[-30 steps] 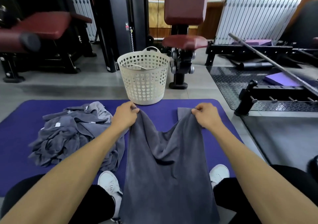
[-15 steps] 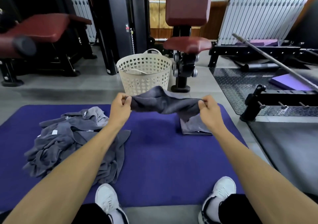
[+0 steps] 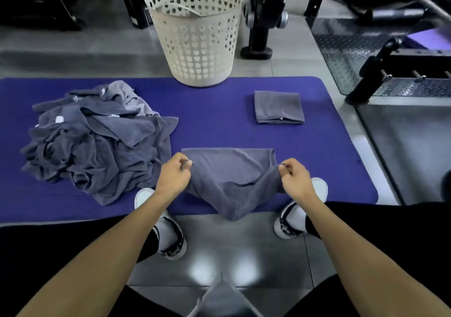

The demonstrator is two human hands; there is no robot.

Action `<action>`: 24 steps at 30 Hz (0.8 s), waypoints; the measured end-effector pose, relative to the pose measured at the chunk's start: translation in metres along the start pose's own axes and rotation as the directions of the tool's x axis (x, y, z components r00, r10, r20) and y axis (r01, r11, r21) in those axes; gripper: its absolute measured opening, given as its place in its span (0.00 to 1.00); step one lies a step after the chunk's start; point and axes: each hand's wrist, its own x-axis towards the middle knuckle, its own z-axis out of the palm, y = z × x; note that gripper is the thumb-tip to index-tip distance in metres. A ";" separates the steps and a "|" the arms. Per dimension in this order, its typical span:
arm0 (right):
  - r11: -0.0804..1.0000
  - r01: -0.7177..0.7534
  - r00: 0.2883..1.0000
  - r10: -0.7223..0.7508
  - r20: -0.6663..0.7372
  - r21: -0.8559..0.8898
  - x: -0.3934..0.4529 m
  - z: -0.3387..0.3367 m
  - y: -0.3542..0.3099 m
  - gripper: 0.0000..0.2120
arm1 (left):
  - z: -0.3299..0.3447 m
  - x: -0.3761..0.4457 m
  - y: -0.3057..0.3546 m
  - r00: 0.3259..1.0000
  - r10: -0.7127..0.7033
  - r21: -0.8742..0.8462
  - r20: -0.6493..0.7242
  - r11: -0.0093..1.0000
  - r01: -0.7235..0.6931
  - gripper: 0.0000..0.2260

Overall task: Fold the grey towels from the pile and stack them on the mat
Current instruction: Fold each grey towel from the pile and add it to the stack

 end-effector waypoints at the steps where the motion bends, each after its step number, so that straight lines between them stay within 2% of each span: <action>1: 1.000 0.008 1.000 -0.008 0.015 0.009 0.001 0.002 0.001 0.05 | 0.004 0.001 -0.002 1.000 -0.013 0.013 0.029 1.000 0.013 0.08; 4: 0.999 0.028 0.996 -0.030 0.082 0.020 0.010 0.006 0.002 0.05 | 0.016 0.010 -0.015 0.981 -0.102 0.102 0.166 0.991 0.086 0.09; 6: 0.999 0.032 0.992 -0.037 0.123 0.043 0.015 0.009 0.003 0.03 | 0.024 0.012 -0.022 0.957 -0.133 0.183 0.258 0.979 0.086 0.09; 9: 0.994 0.017 0.984 -0.036 0.177 0.104 0.018 0.012 0.004 0.03 | 0.037 0.012 -0.019 0.951 -0.058 0.212 0.304 0.977 -0.009 0.03; 11: 0.989 0.023 0.977 -0.053 0.205 0.148 0.019 0.012 0.003 0.05 | 0.049 0.012 -0.004 0.941 0.089 0.133 0.327 0.981 -0.139 0.03; 13: 0.984 0.041 0.974 -0.078 0.213 0.173 0.022 0.012 0.000 0.05 | 0.063 0.010 0.021 0.894 0.225 0.007 0.386 0.969 -0.247 0.08; 16: 0.981 0.079 0.968 -0.118 0.221 0.177 0.027 0.011 -0.003 0.06 | 0.085 0.008 0.057 0.812 0.309 -0.107 0.495 0.949 -0.296 0.16; 18: 0.979 0.099 0.965 -0.138 0.223 0.177 0.029 0.011 -0.003 0.06 | 0.099 0.012 0.068 0.766 0.343 -0.163 0.543 0.938 -0.305 0.11; 20: 0.978 0.082 0.963 -0.127 0.239 0.189 0.032 0.010 0.002 0.05 | 0.109 0.017 0.068 0.776 0.335 -0.216 0.534 0.942 -0.258 0.04; 22: 0.976 0.021 0.943 -0.093 0.320 0.219 0.036 0.009 0.014 0.05 | 0.115 0.020 0.062 0.815 0.301 -0.271 0.495 0.945 -0.184 0.04; 24: 0.986 0.028 0.898 -0.096 0.430 0.162 0.041 0.012 0.029 0.04 | 0.118 0.023 0.058 0.840 0.280 -0.315 0.465 0.939 -0.138 0.05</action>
